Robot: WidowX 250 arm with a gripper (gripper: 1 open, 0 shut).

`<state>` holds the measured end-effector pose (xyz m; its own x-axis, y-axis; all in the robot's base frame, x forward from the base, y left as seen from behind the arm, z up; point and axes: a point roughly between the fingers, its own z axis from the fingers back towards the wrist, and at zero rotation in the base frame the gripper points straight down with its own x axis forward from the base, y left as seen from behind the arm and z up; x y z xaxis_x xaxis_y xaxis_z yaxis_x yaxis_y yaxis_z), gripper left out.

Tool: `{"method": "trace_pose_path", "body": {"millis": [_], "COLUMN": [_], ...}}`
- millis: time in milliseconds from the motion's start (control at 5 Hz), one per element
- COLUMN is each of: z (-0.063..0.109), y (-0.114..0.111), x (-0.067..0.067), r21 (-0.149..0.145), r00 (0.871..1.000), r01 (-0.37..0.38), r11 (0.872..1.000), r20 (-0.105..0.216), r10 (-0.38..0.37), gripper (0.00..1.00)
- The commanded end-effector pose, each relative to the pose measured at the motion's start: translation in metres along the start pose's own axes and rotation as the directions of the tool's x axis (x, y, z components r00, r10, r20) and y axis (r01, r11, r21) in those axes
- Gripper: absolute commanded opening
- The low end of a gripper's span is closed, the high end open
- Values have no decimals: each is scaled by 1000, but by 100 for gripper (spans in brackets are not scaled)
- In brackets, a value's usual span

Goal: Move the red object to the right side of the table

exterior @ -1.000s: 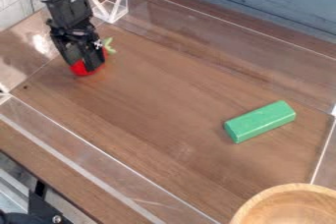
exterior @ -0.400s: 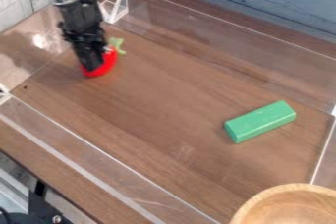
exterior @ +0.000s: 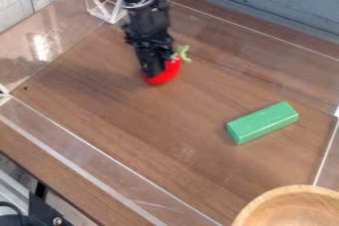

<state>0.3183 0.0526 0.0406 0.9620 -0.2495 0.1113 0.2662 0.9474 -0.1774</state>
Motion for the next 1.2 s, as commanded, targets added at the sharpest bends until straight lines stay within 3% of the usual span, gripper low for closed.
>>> {"method": "trace_pose_path", "body": {"millis": [0,200,400,800,1000], "z": [39,65,67,30,23], "y": [-14,-25,-52,-100,-118], "x": [12,8,8,4,-4], "r21": [60,92,102,63,74], "r00": [998,997,995,988,979], "r01": [28,34,66,153,205], "r11": [998,995,993,986,976], "r20": [61,64,64,23,-21], "r10": [-32,-40,-73,-155,-204], "gripper": [0,0,0,0,0]}}
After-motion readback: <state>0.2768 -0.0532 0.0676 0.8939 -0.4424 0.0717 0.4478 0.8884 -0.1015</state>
